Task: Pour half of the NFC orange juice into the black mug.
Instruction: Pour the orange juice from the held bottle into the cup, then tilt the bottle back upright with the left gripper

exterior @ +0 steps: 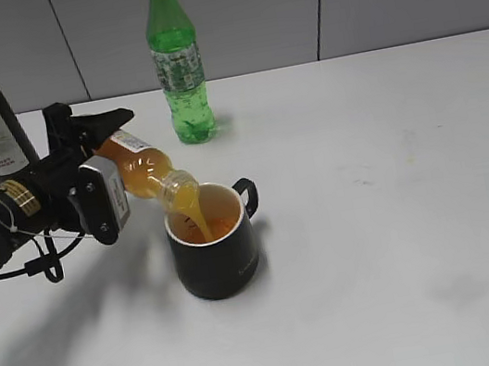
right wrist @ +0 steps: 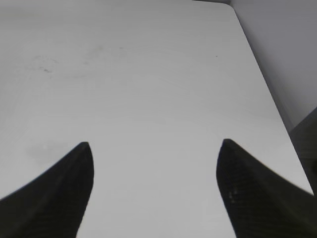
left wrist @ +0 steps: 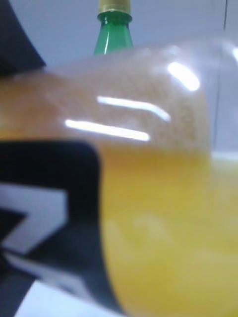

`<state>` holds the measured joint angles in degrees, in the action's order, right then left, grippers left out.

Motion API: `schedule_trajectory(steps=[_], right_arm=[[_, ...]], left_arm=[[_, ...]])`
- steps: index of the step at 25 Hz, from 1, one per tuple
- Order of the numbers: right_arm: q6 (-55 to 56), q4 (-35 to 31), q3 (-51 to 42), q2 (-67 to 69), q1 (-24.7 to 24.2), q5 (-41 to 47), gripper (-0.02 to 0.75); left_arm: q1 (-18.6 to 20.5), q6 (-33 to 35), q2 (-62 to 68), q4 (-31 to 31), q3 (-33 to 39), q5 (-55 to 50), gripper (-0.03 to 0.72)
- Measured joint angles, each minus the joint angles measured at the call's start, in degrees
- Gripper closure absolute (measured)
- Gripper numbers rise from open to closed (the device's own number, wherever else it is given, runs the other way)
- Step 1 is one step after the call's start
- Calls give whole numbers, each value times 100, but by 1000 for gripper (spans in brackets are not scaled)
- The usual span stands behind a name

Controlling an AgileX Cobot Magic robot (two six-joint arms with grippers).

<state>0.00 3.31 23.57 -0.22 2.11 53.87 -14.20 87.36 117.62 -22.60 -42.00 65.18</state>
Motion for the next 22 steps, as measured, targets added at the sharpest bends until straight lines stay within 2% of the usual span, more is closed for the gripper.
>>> schedule_trajectory(steps=[22], right_arm=[[0, 0, 0, 0, 0, 0, 150]], left_arm=[[0, 142, 0, 6, 0, 128, 215]])
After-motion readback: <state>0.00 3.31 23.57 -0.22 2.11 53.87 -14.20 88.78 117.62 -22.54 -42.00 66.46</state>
